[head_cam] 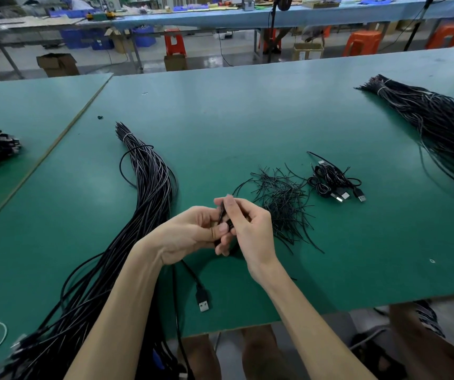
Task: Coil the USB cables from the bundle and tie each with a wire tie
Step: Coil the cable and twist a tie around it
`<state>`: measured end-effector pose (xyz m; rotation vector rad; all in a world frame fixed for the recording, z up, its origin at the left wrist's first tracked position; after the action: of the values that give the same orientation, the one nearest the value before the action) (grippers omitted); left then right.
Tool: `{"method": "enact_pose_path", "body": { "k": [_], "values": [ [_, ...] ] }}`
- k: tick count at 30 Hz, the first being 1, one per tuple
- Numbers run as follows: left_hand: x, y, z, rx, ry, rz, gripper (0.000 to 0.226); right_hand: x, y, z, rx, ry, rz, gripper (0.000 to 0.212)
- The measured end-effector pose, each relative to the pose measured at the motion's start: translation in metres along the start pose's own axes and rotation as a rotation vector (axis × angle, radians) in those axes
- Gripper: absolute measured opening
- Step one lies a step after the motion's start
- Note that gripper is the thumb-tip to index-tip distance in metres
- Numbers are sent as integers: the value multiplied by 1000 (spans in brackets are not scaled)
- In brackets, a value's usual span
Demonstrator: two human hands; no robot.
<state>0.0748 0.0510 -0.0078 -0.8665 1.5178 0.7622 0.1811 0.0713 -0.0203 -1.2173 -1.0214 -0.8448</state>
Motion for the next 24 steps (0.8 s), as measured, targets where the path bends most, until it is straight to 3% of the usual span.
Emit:
{"method": "enact_pose_path", "body": {
  "k": [2, 7, 14, 18, 24],
  "values": [
    [0, 0, 0, 12, -4, 20, 13, 1, 1, 0, -4, 9, 21, 25],
    [-1, -3, 1, 61, -6, 86, 13, 13, 21, 0, -234, 176, -27, 26],
    [1, -3, 3, 41, -19, 197, 19, 18, 27, -2, -295, 235, -54, 29],
    [-4, 6, 4, -92, -75, 173, 15, 16, 24, 2, -246, 196, -34, 28],
    [-11, 34, -1, -375, -189, -191, 14, 14, 8, 2, -73, 224, -251, 23]
  ]
}}
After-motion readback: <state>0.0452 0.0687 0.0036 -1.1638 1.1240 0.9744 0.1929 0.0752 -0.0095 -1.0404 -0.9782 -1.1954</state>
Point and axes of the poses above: each hand's wrist, its own z-axis towards the middle knuckle, its own y-axis out of the back of the hand, x = y × z, the point moved 7 cm from there along z, towards the middle knuckle, and after that the axes turned 4 degrees about z, right-handed, at the moved point
